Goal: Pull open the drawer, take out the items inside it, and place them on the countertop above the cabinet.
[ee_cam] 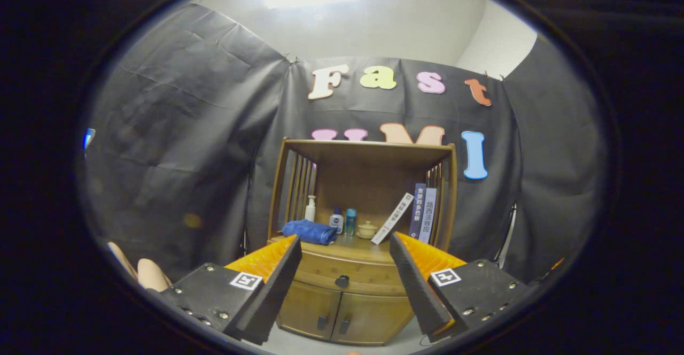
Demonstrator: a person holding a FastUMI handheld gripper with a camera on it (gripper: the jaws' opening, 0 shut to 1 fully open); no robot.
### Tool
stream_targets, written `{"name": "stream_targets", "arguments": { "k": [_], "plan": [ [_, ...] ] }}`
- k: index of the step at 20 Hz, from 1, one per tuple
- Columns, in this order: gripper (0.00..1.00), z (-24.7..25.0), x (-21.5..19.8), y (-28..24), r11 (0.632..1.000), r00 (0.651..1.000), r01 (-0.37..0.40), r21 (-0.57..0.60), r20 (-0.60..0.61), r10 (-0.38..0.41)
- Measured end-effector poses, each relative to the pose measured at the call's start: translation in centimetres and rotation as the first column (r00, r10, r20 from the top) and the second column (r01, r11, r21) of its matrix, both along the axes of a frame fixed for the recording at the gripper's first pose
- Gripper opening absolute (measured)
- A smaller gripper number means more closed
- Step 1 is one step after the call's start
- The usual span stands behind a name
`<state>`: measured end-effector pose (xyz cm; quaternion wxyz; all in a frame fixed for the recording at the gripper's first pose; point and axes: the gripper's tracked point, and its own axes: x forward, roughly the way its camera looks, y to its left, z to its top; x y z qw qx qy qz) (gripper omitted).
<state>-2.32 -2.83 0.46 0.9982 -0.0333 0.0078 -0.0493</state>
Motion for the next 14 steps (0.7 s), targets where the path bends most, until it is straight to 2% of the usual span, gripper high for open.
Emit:
{"name": "stream_targets", "arguments": {
  "k": [14],
  "plan": [
    [0.99,-1.6,0.6,0.1,1.0,1.0,0.004,0.008,-0.025,-0.004]
  ]
}}
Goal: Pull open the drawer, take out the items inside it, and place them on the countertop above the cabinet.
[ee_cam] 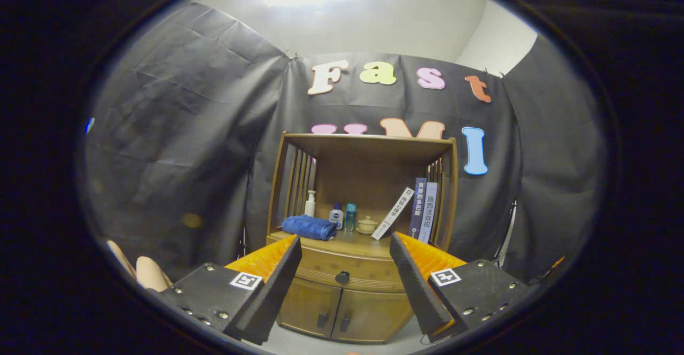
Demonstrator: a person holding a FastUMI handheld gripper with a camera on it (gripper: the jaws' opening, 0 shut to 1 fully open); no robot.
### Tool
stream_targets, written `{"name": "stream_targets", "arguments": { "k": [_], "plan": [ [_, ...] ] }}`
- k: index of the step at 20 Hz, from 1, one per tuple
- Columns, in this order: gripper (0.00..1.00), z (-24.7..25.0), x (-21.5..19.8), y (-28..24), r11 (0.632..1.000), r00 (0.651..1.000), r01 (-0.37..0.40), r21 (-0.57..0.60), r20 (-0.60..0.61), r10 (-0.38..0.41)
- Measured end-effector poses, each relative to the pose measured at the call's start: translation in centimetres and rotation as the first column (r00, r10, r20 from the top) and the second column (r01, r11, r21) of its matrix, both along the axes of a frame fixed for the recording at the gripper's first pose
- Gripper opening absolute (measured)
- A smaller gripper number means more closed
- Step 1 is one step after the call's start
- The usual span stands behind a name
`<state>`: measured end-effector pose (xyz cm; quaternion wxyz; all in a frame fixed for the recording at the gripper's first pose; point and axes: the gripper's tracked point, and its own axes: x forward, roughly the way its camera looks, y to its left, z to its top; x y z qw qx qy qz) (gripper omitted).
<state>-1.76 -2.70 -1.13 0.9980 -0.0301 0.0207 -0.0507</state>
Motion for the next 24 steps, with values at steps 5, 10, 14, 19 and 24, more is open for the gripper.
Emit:
{"name": "stream_targets", "arguments": {
  "k": [5,10,14,19,24],
  "plan": [
    [0.99,-0.7,0.4,0.3,1.0,1.0,-0.006,0.008,-0.01,0.006],
    [0.99,-1.8,1.7,0.5,1.0,1.0,-0.016,-0.003,-0.016,0.016],
    [0.99,-3.8,4.1,1.5,0.999,0.999,-0.041,-0.006,-0.028,0.041],
    [0.99,-6.3,7.6,2.3,0.998,0.998,-0.064,-0.021,-0.029,0.064],
    [0.99,-11.3,11.8,1.4,0.998,0.996,-0.059,-0.035,-0.073,0.056]
  ]
}}
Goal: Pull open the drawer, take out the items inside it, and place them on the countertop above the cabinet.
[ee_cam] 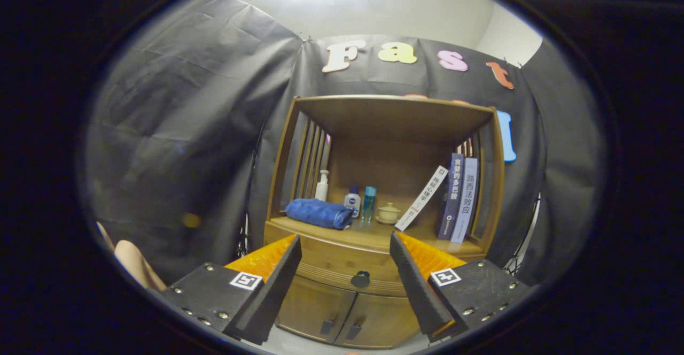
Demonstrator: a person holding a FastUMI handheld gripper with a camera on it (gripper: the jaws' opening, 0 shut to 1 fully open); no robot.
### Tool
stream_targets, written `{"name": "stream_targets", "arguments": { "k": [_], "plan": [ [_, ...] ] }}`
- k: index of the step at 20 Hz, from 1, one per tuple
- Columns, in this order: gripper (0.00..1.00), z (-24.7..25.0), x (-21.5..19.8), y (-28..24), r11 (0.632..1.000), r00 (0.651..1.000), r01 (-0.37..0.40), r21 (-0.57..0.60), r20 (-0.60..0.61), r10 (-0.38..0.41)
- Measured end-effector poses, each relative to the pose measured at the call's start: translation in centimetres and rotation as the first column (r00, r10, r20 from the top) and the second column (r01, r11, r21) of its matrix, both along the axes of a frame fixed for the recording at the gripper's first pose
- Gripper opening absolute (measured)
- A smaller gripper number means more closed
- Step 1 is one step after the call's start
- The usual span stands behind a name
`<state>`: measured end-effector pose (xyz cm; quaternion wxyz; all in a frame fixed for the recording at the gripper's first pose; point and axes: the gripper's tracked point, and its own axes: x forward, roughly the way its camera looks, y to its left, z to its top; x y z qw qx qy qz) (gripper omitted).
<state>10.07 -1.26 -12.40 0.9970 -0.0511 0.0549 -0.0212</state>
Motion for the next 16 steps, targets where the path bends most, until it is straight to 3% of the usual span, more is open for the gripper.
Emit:
{"name": "stream_targets", "arguments": {
  "k": [10,13,16],
  "plan": [
    [0.99,-14.0,9.0,-5.5,0.991,0.969,0.131,-0.01,-0.211,-0.13],
    [0.73,-16.4,10.7,-5.8,0.99,0.955,0.136,-0.028,-0.264,-0.138],
    [0.62,-18.1,12.3,-6.1,0.988,0.943,0.153,-0.016,-0.297,-0.151]
  ]
}}
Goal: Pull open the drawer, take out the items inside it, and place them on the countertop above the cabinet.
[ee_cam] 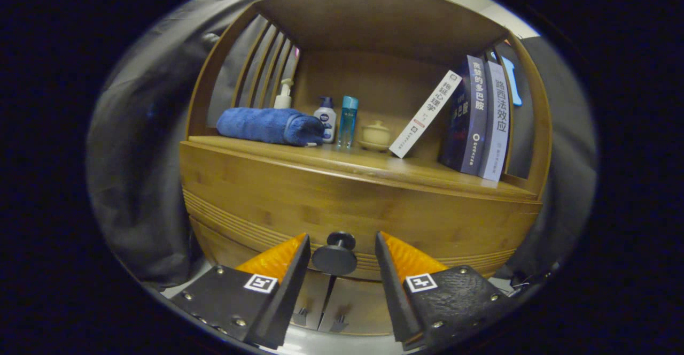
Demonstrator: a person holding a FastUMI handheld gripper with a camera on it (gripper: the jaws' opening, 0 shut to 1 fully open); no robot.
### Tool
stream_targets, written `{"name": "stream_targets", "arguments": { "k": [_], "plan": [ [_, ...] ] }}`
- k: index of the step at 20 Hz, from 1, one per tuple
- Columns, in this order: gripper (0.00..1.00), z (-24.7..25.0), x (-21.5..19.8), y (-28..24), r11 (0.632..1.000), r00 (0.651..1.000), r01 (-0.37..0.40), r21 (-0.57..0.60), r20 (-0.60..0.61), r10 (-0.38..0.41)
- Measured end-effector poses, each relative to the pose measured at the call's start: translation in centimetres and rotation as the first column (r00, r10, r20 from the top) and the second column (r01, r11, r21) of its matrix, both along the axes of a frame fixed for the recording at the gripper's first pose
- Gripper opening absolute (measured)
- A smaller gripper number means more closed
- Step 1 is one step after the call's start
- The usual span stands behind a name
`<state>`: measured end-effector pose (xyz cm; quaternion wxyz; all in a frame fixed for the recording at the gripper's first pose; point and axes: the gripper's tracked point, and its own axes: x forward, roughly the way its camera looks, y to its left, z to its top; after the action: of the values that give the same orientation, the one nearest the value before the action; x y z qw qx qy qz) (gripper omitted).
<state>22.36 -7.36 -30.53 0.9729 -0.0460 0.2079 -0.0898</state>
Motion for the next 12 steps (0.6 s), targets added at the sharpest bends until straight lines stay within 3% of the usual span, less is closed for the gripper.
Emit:
{"name": "stream_targets", "arguments": {
  "k": [4,8,12],
  "plan": [
    [0.43,0.38,0.07,0.42,1.0,1.0,0.012,0.009,0.019,-0.013],
    [0.33,-0.03,0.06,0.24,0.991,0.998,0.064,0.118,0.008,-0.065],
    [0.25,0.16,-0.83,0.31,0.99,0.996,0.083,0.111,-0.02,-0.081]
  ]
}}
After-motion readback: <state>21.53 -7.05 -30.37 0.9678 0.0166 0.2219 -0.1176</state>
